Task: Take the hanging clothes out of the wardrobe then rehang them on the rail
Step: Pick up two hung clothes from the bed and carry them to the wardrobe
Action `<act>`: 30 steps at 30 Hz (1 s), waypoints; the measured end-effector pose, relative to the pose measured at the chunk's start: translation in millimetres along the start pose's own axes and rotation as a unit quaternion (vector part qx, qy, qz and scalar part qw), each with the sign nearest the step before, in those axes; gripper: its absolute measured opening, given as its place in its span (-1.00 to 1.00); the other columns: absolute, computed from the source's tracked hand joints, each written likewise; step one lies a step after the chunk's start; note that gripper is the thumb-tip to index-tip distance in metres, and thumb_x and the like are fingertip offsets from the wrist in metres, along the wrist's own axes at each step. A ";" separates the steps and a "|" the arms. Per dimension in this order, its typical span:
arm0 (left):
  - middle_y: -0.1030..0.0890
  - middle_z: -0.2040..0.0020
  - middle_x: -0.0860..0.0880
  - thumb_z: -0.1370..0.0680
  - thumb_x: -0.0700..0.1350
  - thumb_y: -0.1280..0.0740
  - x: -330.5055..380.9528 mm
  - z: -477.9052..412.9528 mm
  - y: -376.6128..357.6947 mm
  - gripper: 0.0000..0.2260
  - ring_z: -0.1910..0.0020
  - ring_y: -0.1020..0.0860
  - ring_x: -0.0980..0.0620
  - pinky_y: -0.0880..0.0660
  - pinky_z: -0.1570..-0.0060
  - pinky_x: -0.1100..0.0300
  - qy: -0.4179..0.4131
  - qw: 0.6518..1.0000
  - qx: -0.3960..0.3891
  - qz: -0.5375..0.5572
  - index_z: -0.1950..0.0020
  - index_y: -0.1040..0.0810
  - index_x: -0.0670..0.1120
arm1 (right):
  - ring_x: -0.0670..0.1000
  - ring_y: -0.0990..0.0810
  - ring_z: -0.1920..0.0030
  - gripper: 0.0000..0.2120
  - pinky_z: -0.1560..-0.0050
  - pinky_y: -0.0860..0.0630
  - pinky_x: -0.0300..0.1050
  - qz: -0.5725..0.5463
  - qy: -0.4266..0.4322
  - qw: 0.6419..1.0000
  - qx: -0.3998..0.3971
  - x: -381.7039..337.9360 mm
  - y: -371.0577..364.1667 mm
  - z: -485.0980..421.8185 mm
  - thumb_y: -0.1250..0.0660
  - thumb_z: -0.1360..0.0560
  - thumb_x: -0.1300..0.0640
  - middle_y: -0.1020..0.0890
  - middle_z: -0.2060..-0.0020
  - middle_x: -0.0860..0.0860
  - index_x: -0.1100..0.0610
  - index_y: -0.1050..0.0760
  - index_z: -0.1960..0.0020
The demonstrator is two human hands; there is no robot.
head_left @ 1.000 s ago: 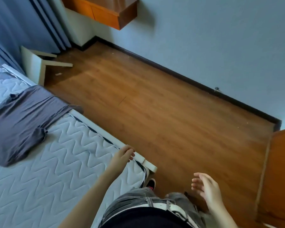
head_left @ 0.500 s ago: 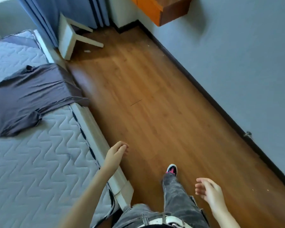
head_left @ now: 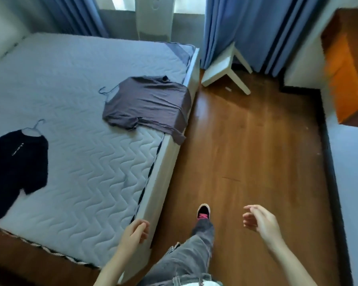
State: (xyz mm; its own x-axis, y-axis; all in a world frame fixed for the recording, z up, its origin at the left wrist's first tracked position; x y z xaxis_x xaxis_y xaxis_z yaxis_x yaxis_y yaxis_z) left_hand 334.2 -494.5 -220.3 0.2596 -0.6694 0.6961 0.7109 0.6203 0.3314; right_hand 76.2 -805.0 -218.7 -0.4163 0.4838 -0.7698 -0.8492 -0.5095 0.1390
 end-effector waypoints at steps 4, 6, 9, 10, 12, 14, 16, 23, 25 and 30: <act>-0.59 0.27 -0.10 -0.64 -0.25 -0.20 31.5 -61.2 -13.0 -0.77 0.27 -0.52 -0.05 -0.45 0.28 0.20 0.024 0.998 0.042 0.051 0.16 -0.58 -0.16 | 0.11 -0.52 0.38 -0.77 0.40 -0.54 -0.15 0.019 0.013 0.999 -0.026 -66.0 -15.6 -80.4 -0.12 -0.61 0.31 -0.56 0.32 0.20 0.33 -0.53 0.07; -0.59 0.27 -0.11 -0.63 -0.26 -0.20 72.5 -97.5 -22.1 -0.76 0.29 -0.51 -0.04 -0.45 0.30 0.22 0.007 0.997 0.046 0.061 0.17 -0.59 -0.14 | 0.10 -0.51 0.39 -0.78 0.41 -0.53 -0.16 0.019 0.006 0.999 -0.031 -96.5 -18.3 -113.7 -0.11 -0.61 0.32 -0.55 0.32 0.19 0.34 -0.52 0.06; -0.59 0.22 -0.11 -0.64 -0.23 -0.19 151.0 -145.0 -31.8 -0.80 0.23 -0.54 -0.02 -0.48 0.24 0.22 -0.035 0.996 0.058 0.059 0.10 -0.57 -0.11 | 0.09 -0.51 0.42 -0.78 0.44 -0.52 -0.17 0.035 -0.001 0.998 -0.042 -143.1 -16.4 -155.8 -0.11 -0.60 0.33 -0.54 0.33 0.20 0.35 -0.52 0.05; -0.59 0.21 -0.10 -0.64 -0.22 -0.18 178.5 -160.6 -35.0 -0.80 0.23 -0.54 0.00 -0.48 0.24 0.24 -0.048 0.995 0.055 0.061 0.08 -0.57 -0.10 | 0.10 -0.51 0.41 -0.78 0.45 -0.52 -0.17 0.041 -0.002 0.998 -0.046 -158.8 -14.7 -169.9 -0.11 -0.60 0.33 -0.54 0.33 0.20 0.36 -0.52 0.04; -0.58 0.21 -0.09 -0.64 -0.23 -0.17 228.9 -194.4 -38.8 -0.80 0.24 -0.52 0.02 -0.46 0.25 0.26 -0.063 0.994 0.051 0.070 0.08 -0.56 -0.10 | 0.13 -0.51 0.39 -0.78 0.47 -0.52 -0.18 0.053 0.002 0.997 -0.049 -189.0 -10.6 -199.2 -0.12 -0.60 0.33 -0.54 0.32 0.22 0.37 -0.52 0.05; -0.57 0.20 -0.10 -0.64 -0.24 -0.16 272.6 -230.1 -39.1 -0.80 0.22 -0.52 0.00 -0.46 0.25 0.30 -0.070 0.992 0.067 0.084 0.07 -0.55 -0.14 | 0.14 -0.51 0.39 -0.78 0.49 -0.53 -0.22 0.065 0.002 0.997 -0.051 -218.1 -8.1 -234.6 -0.12 -0.60 0.34 -0.54 0.32 0.23 0.37 -0.52 0.06; -0.57 0.21 -0.09 -0.65 -0.25 -0.15 307.2 -266.1 -37.9 -0.81 0.22 -0.52 -0.02 -0.47 0.28 0.37 -0.073 0.988 0.093 0.102 0.05 -0.55 -0.18 | 0.10 -0.51 0.42 -0.78 0.51 -0.52 -0.26 0.076 0.000 0.996 -0.054 -246.5 -9.4 -277.9 -0.12 -0.60 0.34 -0.53 0.33 0.22 0.36 -0.52 0.06; -0.60 0.16 -0.10 -0.65 -0.21 -0.16 360.3 -380.0 -38.7 -0.77 0.19 -0.54 -0.06 -0.49 0.15 0.12 -0.007 0.972 0.180 0.147 0.10 -0.54 -0.03 | 0.12 -0.51 0.38 -0.78 0.39 -0.50 -0.17 0.174 0.036 0.976 -0.124 -376.1 -70.4 -459.3 -0.13 -0.59 0.34 -0.56 0.30 0.22 0.41 -0.54 0.03; -0.61 0.15 -0.11 -0.64 -0.22 -0.16 364.1 -390.5 -36.7 -0.77 0.20 -0.55 -0.07 -0.49 0.16 0.12 0.034 0.952 0.236 0.191 0.11 -0.55 -0.05 | 0.10 -0.51 0.40 -0.78 0.43 -0.52 -0.24 0.215 0.053 0.962 -0.163 -425.6 -105.9 -500.0 -0.13 -0.59 0.35 -0.56 0.32 0.21 0.41 -0.54 0.04; -0.58 0.21 -0.13 -0.63 -0.29 -0.17 369.9 -398.7 -33.5 -0.76 0.25 -0.51 -0.08 -0.45 0.23 0.12 0.118 0.883 0.340 0.300 0.14 -0.56 -0.11 | -0.05 -0.54 0.46 -0.77 0.40 -0.52 -0.29 0.294 0.111 0.907 -0.281 -537.2 -227.3 -570.5 -0.12 -0.58 0.37 -0.56 0.34 0.18 0.37 -0.55 0.09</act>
State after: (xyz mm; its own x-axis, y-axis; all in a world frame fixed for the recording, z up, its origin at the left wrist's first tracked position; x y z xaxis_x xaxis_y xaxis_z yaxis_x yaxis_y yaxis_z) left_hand 667.1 -925.9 -227.8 0.6419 -0.1543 0.7511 -0.1374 0.9405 0.3107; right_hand 678.3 -1355.1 -192.1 -0.6149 -0.1113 -0.7807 -0.1766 -0.9454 0.2738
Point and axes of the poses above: each hand's wrist, its own z-axis away from the middle knuckle, its own y-axis out of the back of the hand, x = y × z, the point moved 7 cm from there along -z, towards the middle knuckle
